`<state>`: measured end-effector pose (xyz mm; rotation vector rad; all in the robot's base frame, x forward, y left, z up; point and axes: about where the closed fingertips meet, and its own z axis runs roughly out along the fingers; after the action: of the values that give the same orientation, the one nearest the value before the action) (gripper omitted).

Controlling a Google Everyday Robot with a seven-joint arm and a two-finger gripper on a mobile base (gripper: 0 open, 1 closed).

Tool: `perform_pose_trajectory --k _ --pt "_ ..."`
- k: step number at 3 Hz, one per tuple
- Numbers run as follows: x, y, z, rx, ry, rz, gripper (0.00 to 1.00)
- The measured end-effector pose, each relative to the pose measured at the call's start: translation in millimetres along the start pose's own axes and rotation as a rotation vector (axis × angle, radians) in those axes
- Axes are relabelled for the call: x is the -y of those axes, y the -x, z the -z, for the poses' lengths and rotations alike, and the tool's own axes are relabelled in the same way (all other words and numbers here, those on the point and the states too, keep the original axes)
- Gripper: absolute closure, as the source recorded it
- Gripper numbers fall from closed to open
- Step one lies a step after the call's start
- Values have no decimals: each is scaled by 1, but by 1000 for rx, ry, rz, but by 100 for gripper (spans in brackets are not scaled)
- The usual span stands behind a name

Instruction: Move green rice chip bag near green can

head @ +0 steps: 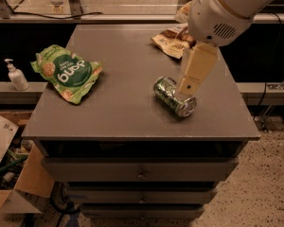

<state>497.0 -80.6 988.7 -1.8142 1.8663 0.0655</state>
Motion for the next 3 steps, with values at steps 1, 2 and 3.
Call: perform_pose_trajectory --k 1,2,3 --pt "4 9 -9 39 -1 6 0" --pt "16 26 -34 80 1 24 0" --pt "32 46 -65 111 -1 37 0"
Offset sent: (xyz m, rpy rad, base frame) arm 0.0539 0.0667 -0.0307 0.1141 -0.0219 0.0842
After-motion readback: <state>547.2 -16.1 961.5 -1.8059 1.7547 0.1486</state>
